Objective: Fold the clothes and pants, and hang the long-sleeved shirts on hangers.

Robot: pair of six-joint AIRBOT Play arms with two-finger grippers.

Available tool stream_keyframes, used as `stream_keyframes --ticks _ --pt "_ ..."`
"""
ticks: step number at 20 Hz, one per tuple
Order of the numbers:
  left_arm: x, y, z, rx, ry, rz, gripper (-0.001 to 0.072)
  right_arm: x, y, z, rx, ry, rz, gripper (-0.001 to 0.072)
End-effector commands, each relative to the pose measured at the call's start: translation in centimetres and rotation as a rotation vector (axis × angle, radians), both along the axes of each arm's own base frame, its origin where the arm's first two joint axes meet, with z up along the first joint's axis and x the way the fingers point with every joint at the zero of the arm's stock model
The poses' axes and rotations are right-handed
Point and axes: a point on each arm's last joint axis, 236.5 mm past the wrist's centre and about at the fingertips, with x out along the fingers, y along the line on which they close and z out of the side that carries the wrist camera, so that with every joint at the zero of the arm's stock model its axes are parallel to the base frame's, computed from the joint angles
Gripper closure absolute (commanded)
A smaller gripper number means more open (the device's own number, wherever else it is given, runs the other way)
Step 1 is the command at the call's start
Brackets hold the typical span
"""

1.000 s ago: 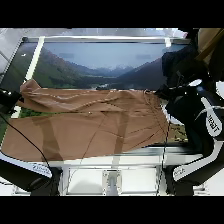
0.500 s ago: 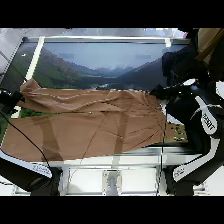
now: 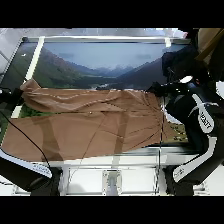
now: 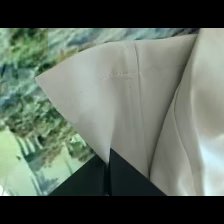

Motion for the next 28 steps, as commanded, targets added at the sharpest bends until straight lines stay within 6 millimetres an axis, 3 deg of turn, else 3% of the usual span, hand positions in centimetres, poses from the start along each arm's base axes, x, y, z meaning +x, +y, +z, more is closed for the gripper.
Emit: stream_keyframes --ticks 1,3,7,13,14,15,16,18,22,24,28 --pt "0.2 0.0 0.6 0.002 -0.015 0.000 0.0700 0.6 -0.2 0.2 -0.001 -0.009 -0.023 0.0402" --pt "0.0 0.3 1.3 0.023 -0.011 -0.009 0.0699 0.6 -0.4 0.1 -0.001 -0.001 -0.038 0.0400" --pt "-0.1 0.4 3.0 0.036 -0.028 -0.013 0.0699 1.2 -1.3 -0.2 -0.044 -0.027 -0.049 0.0322" --pt "-0.9 -0.4 3.8 0.033 0.001 -0.059 0.0699 0.3 -2.1 -1.5 -0.108 0.000 -0.011 0.0326" --pt "-1.1 -0.6 3.7 0.025 0.011 -0.061 0.0699 0.0 -2.0 -1.6 -0.104 0.008 0.000 0.0346" --pt "-1.4 -0.8 3.6 0.016 0.022 -0.064 0.0699 -0.1 -1.9 -1.6 -0.105 0.007 0.010 0.0491" --pt "-1.7 -1.0 3.5 0.007 0.034 -0.067 0.0699 0.1 -2.0 -1.5 -0.107 0.001 0.004 0.0695" --pt "-2.2 -0.8 4.4 0.019 0.042 -0.070 0.0699 0.9 -2.5 -0.3 -0.119 -0.033 -0.006 0.0691" --pt "-3.7 1.8 8.5 0.140 0.030 -0.059 0.0700 3.2 -4.8 5.3 -0.126 -0.125 -0.011 0.0691" --pt "-4.3 2.6 9.8 0.156 0.015 -0.040 0.0700 3.6 -6.1 7.1 -0.135 -0.132 -0.023 0.0691" --pt "-4.4 2.6 9.4 0.151 0.021 -0.039 0.0699 3.1 -7.1 5.2 -0.192 -0.068 -0.042 0.0691"
